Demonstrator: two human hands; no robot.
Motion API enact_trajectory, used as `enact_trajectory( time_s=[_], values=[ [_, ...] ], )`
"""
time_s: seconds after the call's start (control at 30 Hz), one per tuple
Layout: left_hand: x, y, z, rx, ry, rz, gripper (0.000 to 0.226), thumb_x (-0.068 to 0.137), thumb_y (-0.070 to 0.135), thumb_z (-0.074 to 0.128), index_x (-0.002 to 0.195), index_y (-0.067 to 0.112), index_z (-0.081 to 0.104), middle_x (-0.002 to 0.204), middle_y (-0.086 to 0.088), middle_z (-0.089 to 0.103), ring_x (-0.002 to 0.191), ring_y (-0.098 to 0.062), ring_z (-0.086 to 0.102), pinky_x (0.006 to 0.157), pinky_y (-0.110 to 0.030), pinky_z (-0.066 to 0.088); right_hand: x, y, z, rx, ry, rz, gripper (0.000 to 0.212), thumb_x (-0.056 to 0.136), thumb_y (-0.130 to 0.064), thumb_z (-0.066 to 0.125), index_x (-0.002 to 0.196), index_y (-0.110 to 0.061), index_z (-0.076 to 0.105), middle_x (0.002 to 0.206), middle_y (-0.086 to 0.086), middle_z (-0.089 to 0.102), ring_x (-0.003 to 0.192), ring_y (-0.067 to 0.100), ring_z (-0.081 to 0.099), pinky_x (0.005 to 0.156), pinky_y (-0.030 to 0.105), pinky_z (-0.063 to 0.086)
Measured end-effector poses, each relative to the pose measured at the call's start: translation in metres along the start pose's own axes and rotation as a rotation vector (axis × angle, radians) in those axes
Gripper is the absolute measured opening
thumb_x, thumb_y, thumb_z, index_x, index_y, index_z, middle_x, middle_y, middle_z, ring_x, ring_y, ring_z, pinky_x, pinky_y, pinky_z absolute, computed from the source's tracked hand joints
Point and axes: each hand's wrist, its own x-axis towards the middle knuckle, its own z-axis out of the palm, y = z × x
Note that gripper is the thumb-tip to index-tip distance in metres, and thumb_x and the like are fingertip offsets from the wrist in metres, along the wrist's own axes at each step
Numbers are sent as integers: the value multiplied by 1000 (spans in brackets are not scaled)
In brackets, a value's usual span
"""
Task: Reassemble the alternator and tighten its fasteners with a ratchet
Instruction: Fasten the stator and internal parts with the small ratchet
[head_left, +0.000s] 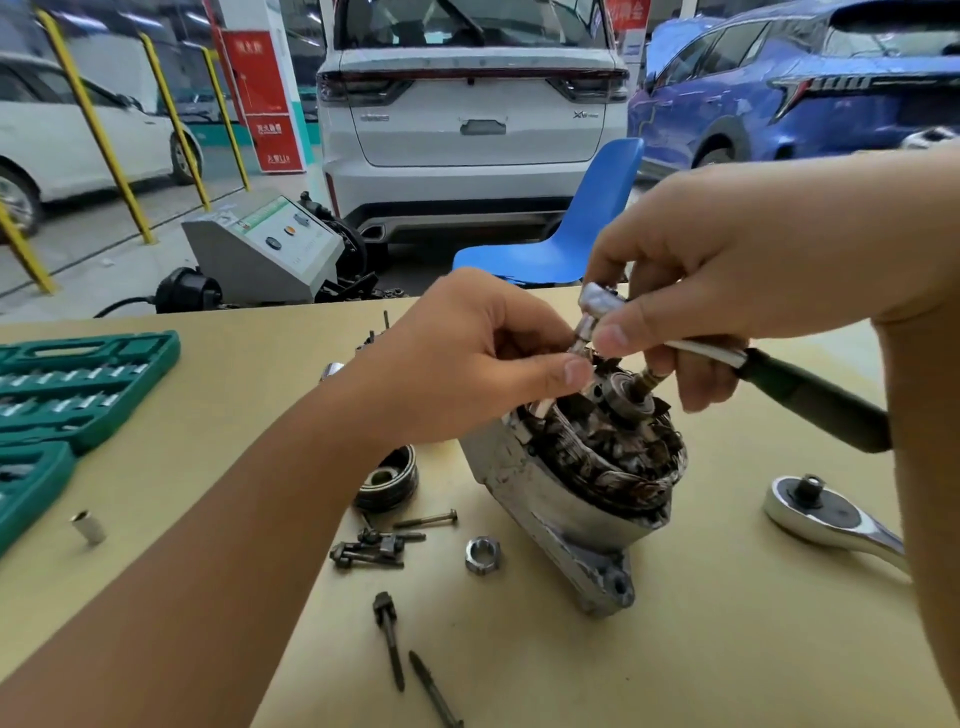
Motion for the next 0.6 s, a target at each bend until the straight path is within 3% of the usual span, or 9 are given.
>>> enact_trajectory(
  time_s=[0.13,0.23,0.3,0.4,0.5,0.6],
  values=[
    [-1,-4,9,-82,36,17,12,90,17,77,95,6,77,65,-4,66,55,-15,53,51,-33,44,0,2,-2,-40,-33,6,40,70,-44,72,98,-16,67,69,11,75,59,28,75,51,35,61],
    [-1,-5,10,-169,-15,11,13,92,8,73,90,-4,70,62,-13,55,53,-13,49,50,-21,42,-6,1,-5,-237,-28,-78,35,70,-40,81,102,-29,70,73,-6,76,60,10,74,54,27,60],
    [-1,-4,8,-194,-59,19,13,92,8,71,86,-4,68,61,-10,52,52,-11,48,51,-18,42,-6,-1,-4,-389,31,-128,34,72,-31,84,101,-43,69,77,-22,74,63,-2,70,58,20,53],
    [1,-1,8,-191,-34,-12,15,88,15,71,84,1,70,60,-1,54,50,-10,47,49,-20,39,2,-2,-1,-467,168,-155,39,73,-19,88,94,-46,69,81,-32,69,75,-8,65,73,26,54],
    [1,-1,17,-83,104,-1,14,86,17,75,77,6,73,56,5,55,47,-8,43,48,-21,34,5,0,0,-579,155,-142,20,72,-36,83,85,-39,68,70,-34,65,69,-11,61,65,26,48],
    [0,-2,22,-103,122,10,17,89,11,78,75,15,71,56,10,54,49,-6,42,48,-22,34,-2,-1,-5,-394,37,-81,36,68,-53,73,102,-45,63,70,-24,72,58,-1,68,61,30,52]
  ],
)
